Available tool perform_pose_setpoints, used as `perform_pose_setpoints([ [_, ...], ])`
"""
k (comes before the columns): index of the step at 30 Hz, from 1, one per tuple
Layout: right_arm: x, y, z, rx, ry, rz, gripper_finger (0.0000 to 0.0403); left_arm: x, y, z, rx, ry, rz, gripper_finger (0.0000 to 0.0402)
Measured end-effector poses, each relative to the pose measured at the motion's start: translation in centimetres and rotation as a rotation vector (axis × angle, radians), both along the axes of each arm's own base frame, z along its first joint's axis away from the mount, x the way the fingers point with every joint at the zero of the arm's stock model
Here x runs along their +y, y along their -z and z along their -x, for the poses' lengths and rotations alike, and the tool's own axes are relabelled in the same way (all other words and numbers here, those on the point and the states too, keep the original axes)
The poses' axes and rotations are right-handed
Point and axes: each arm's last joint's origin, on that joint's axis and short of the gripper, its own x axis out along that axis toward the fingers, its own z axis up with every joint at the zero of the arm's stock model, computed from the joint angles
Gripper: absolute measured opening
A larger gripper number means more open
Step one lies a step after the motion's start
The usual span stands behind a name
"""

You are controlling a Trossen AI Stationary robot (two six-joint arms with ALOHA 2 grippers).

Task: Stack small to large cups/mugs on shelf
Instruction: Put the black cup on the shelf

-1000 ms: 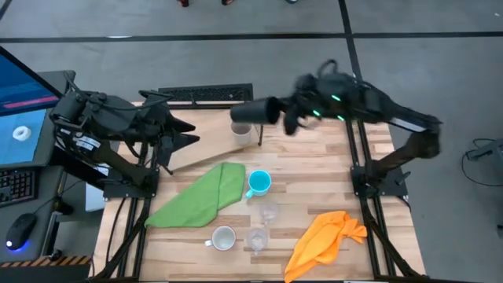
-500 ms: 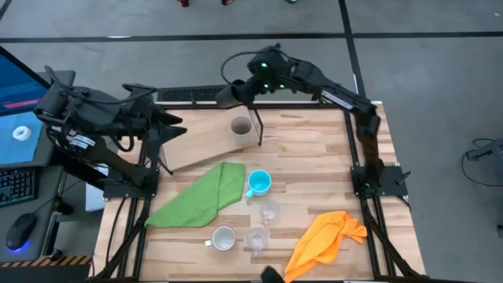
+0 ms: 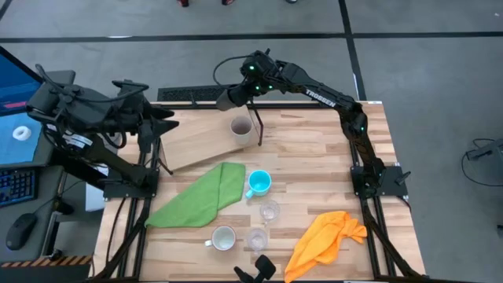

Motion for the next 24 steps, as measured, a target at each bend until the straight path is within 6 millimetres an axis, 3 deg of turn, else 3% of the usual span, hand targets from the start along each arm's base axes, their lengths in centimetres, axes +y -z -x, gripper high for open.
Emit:
perform_pose_setpoints([
  [9,-0.1,-1.0,0.7,-0.018,0.039,-0.027,0.0003,1.0,-0.4,1.7,-0.024,-0.060,-0.077,0.0192],
  [19,0.4,-1.5,0.1,-0.078,0.051,-0.020,0.0004,2.8,-0.9,4.0,-0.032,-0.174,-0.155,0.0192],
  [24,1.3,-4.4,1.0,-0.183,0.030,0.027,0.0004,3.3,-0.9,3.9,-0.020,-0.208,-0.184,0.0192],
])
